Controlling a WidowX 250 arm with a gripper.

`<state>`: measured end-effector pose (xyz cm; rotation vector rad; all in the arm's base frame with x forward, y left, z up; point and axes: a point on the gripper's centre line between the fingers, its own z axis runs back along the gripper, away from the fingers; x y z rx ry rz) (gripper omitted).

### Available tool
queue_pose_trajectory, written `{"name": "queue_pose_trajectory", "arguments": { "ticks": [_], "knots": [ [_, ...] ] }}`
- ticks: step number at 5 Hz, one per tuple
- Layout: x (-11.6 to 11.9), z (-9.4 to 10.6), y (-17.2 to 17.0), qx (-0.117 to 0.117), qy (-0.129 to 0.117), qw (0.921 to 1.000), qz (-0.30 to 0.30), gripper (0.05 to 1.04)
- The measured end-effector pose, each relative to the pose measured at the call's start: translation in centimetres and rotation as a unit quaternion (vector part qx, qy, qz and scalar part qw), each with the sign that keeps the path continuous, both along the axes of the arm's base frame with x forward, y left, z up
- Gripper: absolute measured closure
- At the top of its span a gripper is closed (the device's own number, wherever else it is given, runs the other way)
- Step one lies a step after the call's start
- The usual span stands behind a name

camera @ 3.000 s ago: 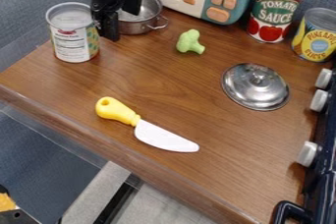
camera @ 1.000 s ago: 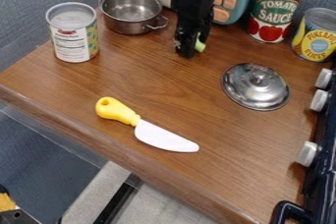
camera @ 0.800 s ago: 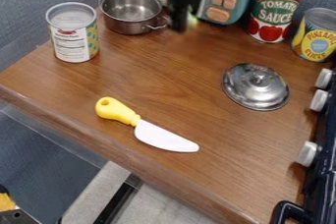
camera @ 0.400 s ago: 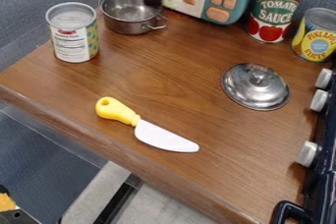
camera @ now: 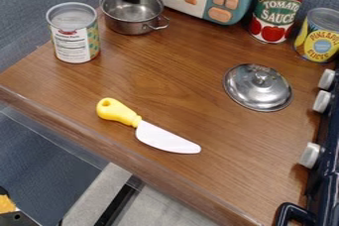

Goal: Moved the green object into the silver pot

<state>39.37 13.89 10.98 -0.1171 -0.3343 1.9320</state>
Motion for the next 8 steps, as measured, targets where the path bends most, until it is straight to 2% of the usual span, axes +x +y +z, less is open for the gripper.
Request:
{"name": "queue_pose_trajectory", "arguments": {
  "ticks": [1, 2, 3, 4, 5, 6, 7, 8],
  "knots": [
    [0.2, -1.9, 0.9, 0.002, 0.015, 0.9998, 0.011, 0.409],
    [0.2, -2.7, 1.0, 0.006, 0.031, 0.9994, 0.012, 0.36],
    [0.4, -3.3, 0.9, 0.013, 0.054, 0.9984, 0.01, 0.105],
    [0.4, -3.2, 1.1, 0.012, 0.057, 0.9983, 0.005, 0.081],
    [0.1, -2.0, 1.8, 0.009, 0.05, 0.9986, 0.013, 0.084],
    [0.0, 1.3, 2.1, 0.014, 0.025, 0.9995, 0.015, 0.084],
    [-1.5, 5.8, 1.8, 0.022, -0.038, 0.9987, 0.026, 0.084],
    [-1.8, 6.5, 2.1, 0.025, -0.047, 0.9981, 0.03, 0.084]
  ]
}}
